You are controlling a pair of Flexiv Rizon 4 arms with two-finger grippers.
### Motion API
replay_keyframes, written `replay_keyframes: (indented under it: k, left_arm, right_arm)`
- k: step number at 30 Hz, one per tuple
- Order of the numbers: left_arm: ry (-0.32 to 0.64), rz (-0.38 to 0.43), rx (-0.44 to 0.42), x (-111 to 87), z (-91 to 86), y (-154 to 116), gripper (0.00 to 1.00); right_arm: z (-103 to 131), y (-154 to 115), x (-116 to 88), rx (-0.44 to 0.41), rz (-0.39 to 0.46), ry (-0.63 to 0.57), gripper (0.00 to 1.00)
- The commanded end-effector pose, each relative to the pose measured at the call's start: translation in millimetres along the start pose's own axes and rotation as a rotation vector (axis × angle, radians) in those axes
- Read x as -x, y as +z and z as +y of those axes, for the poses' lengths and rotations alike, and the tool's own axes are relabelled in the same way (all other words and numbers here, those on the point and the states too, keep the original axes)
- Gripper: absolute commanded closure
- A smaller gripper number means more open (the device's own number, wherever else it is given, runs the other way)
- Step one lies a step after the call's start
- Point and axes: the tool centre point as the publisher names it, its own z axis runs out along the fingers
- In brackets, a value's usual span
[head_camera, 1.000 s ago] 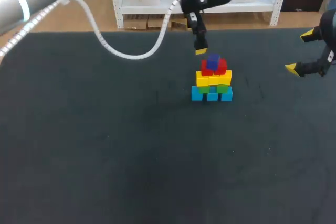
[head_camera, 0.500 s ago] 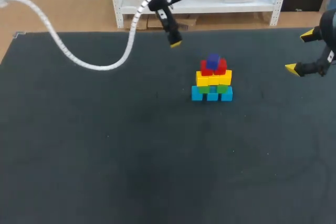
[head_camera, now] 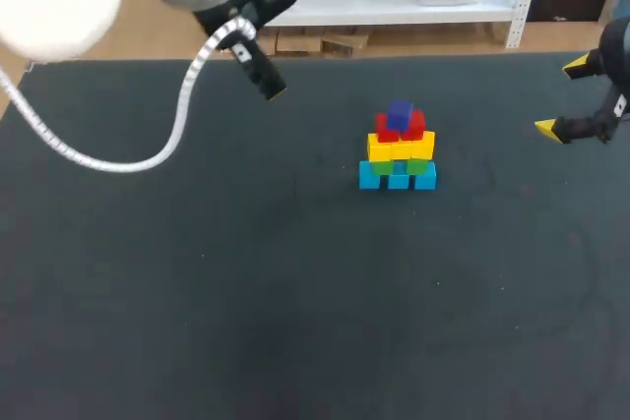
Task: Place the blue cubes, place green cubes on the blue cubes, place the yellow cubes on the green cubes, then place the red cubes on the yellow cubes, and place purple cube on the red cubes.
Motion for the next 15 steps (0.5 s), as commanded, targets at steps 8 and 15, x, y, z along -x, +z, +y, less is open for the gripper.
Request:
replay_keyframes:
  k: [8, 15]
  left_arm:
    - [-0.05, -0.287, 0.05, -44.5, 2.0, -8.3, 0.0]
    - [-0.115, -0.283, 0.066, -58.2, 9.9, -2.7, 0.0]
  right_arm:
    - [1.8, 0.5, 0.7, -0.009, 0.004, 0.001, 0.0]
    - [1.8, 0.5, 0.7, -0.009, 0.004, 0.001, 0.0]
